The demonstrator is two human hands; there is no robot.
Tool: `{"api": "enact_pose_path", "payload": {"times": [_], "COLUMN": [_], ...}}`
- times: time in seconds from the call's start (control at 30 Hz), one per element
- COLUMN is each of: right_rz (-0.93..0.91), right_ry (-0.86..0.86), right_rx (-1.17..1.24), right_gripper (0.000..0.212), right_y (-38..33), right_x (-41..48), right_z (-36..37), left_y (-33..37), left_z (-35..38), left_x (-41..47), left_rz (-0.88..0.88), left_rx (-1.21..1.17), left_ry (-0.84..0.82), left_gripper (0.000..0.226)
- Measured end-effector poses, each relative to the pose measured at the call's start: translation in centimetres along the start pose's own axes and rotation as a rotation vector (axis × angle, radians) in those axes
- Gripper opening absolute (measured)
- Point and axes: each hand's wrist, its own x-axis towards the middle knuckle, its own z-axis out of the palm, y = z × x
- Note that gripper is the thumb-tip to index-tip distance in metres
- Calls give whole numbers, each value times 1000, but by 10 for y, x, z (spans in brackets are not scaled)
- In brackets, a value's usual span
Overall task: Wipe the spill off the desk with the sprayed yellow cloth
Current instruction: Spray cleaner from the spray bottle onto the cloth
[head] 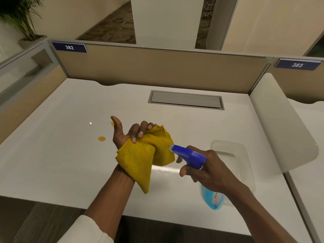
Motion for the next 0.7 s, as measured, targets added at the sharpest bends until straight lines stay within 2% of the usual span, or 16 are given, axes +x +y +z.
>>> {"api": "enact_pose_path", "payload": {"times": [0.07, 0.3, 0.4, 0.5, 0.63, 0.7], "right_rz": [-5, -41, -68, -57, 38, 80], "right_ry": [18, 213, 317, 411, 483, 497], "right_rx": [25, 281, 300, 317, 262, 234], "right_gripper": [68, 20, 36, 30, 13, 16], "right_y": [1, 6, 16, 24, 51, 65], "right_x": [0, 21, 42, 66, 99, 113], "right_z": [-2, -24, -34, -41, -45, -46], "left_y": [-1, 6, 8, 9, 12, 13], "left_z": [-1, -11, -19, -31, -42, -47], "left_x": [-2, -10, -15, -20, -30, -33], "left_rz": [4, 21, 21, 18, 10, 8], "left_rx": [8, 53, 58, 78, 68, 60], "left_ry": [-8, -3, 29, 57, 106, 128], "left_gripper": [78, 74, 74, 75, 74, 77]}}
